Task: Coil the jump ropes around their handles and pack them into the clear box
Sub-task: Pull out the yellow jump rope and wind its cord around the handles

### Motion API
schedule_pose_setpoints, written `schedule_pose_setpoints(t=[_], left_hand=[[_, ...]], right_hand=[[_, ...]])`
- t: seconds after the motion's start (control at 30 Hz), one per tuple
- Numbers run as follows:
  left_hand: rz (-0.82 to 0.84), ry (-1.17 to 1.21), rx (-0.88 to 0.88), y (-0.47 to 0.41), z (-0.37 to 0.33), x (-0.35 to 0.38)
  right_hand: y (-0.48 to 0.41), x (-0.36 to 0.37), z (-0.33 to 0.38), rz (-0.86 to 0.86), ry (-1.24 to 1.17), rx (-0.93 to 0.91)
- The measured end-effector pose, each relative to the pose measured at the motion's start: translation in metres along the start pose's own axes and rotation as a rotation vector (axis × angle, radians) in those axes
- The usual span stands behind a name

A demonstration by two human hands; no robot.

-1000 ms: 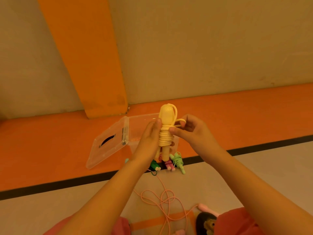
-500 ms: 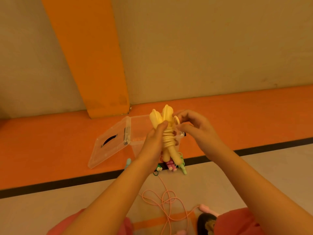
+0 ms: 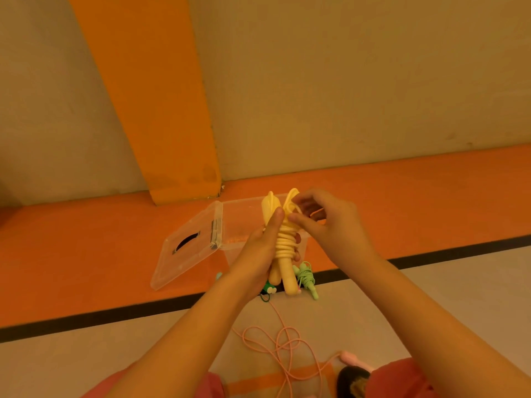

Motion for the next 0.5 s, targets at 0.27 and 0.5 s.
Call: schedule_pose_setpoints(t=[0.27,0.5], left_hand=[[0.057,0.107,-0.039,-0.006,-0.006,-0.004],[0.181,-0.047,-0.008,-0.004,-0.013,-0.009]], right_hand=[[-0.005,-0.011,-0.009,-0.099,-0.120,0.073],[-0.006,-0.013,-0.032,-0.141,-0.475,0.305]])
Point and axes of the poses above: each hand's wrist, its own y-axis away from the middle knuckle, its own x-axis out of the palm, z = x × y, the point moved 5 cm from there along -y, towards the middle knuckle, and after that the axes turned 3 degrees about -x, right-handed, at the moved point
